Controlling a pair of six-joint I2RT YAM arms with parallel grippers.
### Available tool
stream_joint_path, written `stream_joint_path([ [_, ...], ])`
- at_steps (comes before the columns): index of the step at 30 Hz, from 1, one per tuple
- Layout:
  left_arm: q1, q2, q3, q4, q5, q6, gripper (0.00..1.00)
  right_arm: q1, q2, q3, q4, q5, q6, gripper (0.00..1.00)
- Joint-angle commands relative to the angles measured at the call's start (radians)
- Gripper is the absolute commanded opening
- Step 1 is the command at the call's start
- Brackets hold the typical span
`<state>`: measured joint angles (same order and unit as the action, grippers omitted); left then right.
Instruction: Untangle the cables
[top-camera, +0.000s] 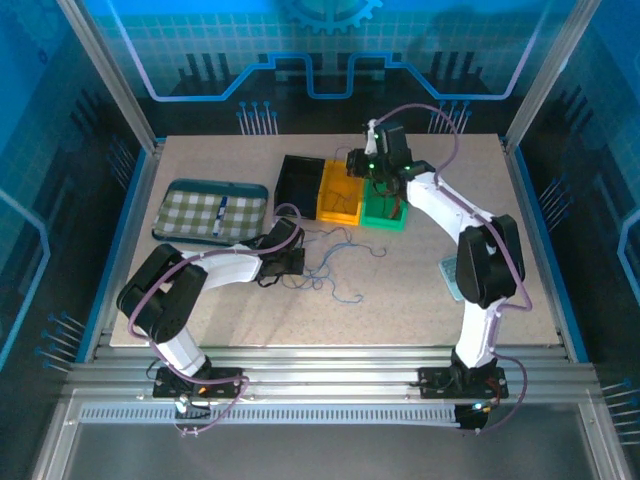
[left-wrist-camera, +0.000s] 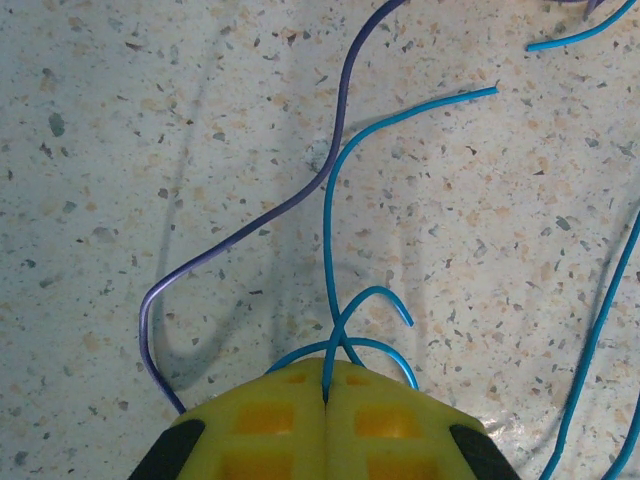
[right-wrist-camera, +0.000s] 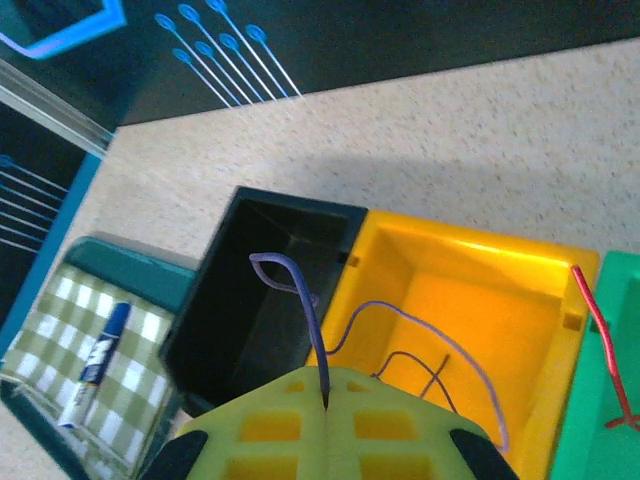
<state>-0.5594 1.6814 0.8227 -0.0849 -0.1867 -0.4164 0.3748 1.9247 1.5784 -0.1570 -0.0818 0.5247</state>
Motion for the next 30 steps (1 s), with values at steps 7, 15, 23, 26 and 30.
stream_joint_path([
  [7,-0.005,0.006,0.020,-0.021,0.005,0.009,0.00,0.037,0.202,0.239,-0.286,0.098,-0.027,0.00],
  [15,-0.005,-0.007,0.014,-0.023,0.000,0.008,0.00,0.054,0.344,0.435,-0.471,0.170,-0.026,0.18],
  [23,-0.005,-0.009,0.008,-0.011,-0.011,-0.001,0.00,0.059,0.204,0.333,-0.432,0.223,-0.048,0.58],
  [26,-0.005,-0.009,0.007,-0.004,-0.019,-0.004,0.00,0.065,0.093,0.233,-0.364,0.254,-0.074,0.65],
  [30,-0.005,-0.005,0.006,0.005,-0.029,-0.009,0.00,0.065,-0.017,0.140,-0.312,0.291,-0.091,0.66],
])
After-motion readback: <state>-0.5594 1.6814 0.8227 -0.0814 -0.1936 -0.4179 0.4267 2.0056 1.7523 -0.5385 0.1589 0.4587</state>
